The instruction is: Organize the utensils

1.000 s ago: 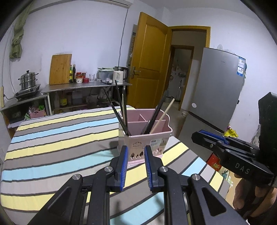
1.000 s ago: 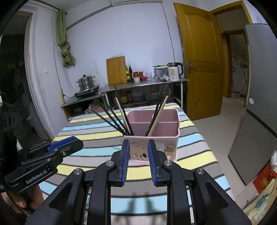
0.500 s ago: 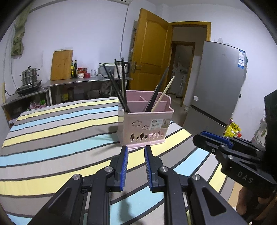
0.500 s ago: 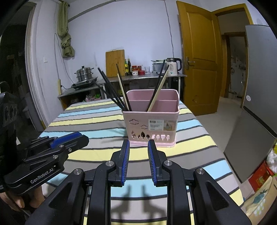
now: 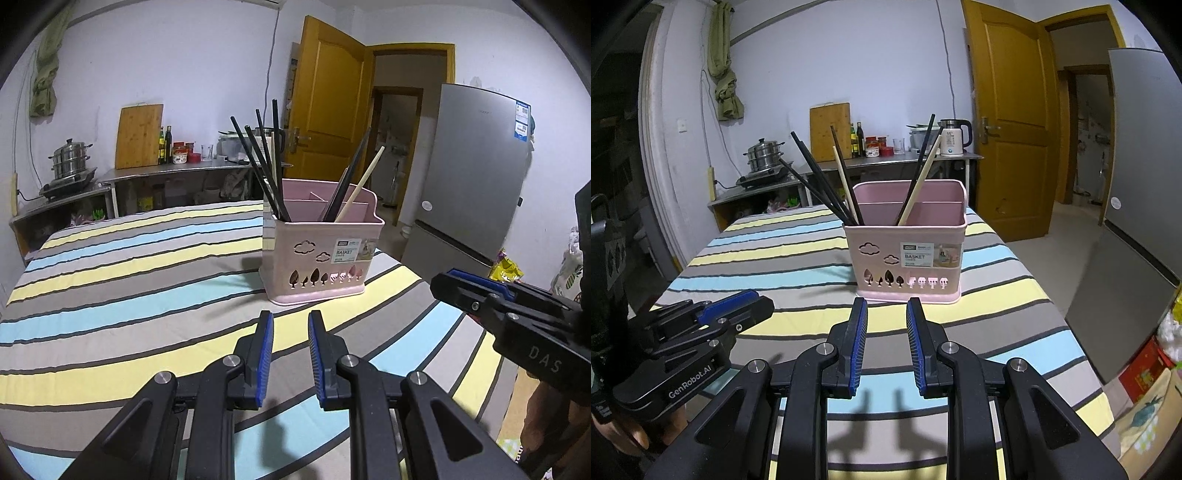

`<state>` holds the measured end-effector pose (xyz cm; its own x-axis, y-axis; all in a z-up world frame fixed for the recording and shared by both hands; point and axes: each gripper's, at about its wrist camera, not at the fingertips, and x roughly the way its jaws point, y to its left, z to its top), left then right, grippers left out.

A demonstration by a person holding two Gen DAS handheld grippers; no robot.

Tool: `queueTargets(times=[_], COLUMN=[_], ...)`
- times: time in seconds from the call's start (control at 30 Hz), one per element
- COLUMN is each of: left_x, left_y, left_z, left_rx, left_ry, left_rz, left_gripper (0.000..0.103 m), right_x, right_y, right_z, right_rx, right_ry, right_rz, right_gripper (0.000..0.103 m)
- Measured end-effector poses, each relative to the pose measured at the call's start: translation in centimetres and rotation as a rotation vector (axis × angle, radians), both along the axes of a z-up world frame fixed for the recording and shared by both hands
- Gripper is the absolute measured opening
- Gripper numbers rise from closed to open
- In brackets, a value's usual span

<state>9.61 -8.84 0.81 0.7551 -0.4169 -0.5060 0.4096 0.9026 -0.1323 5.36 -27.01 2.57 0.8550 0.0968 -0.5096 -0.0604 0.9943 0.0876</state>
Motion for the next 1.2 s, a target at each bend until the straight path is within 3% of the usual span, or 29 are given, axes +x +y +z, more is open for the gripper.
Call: queueTargets(times=[1.2], left_x=[-0.32], left_y=[-0.83], left_z=[-0.27], left_rx=[0.050], left_ry=[0.005], left_rz=[-0.015], left_gripper=[0.018], right_x=[-0.21], right_y=[0.23], right_z=[-0.43], right_rx=[0.000], right_ry=[0.012], right_rz=[0.004], right_gripper=[0.022])
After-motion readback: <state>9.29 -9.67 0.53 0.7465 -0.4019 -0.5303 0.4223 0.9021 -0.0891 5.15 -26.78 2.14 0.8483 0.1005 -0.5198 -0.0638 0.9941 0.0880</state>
